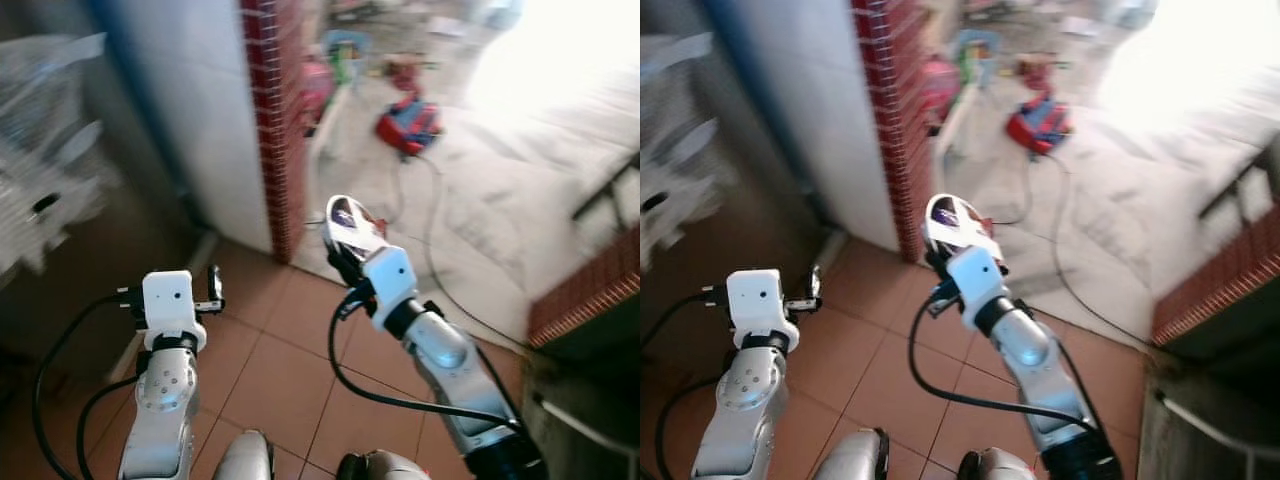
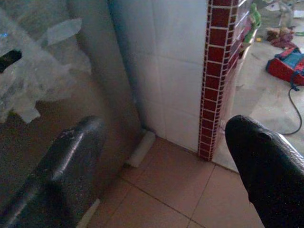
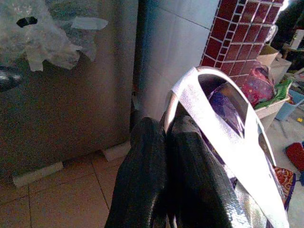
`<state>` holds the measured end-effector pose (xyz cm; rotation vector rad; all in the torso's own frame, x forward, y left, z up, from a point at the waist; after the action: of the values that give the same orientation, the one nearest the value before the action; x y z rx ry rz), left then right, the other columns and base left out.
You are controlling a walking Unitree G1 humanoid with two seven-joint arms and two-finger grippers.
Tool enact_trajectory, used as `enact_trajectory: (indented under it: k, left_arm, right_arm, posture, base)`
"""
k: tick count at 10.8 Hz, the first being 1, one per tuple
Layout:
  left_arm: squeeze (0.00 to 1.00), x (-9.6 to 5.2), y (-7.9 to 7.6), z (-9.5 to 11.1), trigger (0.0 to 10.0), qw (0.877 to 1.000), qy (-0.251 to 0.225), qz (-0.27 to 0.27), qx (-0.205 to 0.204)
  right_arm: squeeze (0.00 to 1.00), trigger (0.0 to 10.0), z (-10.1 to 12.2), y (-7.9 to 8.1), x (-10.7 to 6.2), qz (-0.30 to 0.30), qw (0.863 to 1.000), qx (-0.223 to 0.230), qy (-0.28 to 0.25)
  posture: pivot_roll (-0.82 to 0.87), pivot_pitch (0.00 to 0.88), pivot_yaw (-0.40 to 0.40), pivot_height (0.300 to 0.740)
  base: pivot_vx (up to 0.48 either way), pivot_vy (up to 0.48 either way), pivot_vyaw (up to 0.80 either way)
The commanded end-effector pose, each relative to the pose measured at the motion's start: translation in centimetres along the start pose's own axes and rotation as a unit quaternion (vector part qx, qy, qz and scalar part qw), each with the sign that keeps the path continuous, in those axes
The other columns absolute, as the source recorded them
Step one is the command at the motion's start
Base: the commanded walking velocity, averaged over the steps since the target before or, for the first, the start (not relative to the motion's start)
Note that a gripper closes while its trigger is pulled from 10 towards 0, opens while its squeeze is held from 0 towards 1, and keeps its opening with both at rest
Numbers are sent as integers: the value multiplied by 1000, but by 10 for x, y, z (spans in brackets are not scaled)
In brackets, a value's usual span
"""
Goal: Restocking fridge
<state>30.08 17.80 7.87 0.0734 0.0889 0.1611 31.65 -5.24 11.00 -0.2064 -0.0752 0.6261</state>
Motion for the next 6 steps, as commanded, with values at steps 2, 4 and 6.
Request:
enact_trajectory:
  k: [2,4,6]
  left_arm:
    - [0,-1,3,-3,10000,1000,9,3,3]
    - [0,-2,3,-4,10000,1000,11,2,2]
    - [0,0,1,-4,10000,1000,10,1,2]
  right_arm:
    - [0,10000,11,1,3,2,1000,2,-21]
    - [0,10000,9,1,3,-1,1000,4,-18]
    - [0,10000,8,-1,2,-9,1000,5,-19]
  posture:
    - [25,104,-21,740]
    - [27,91,-20,740]
    - [24,84,-19,740]
  base:
    - [0,480,0]
    - [0,480,0]
    - [0,480,0]
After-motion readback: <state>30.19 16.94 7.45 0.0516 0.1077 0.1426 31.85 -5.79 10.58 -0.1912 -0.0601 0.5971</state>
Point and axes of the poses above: a point about 5 cm out from each wrist's last joint towards the gripper, its own x axis pointing out of the wrist towards the gripper, its own z axis along the axis of the wrist's last joint, y = z × x, the point moved 6 cm from there along x, pointing out of the wrist towards the gripper, and after that the axes turned 1 degree about -x, right-handed, at the moved point
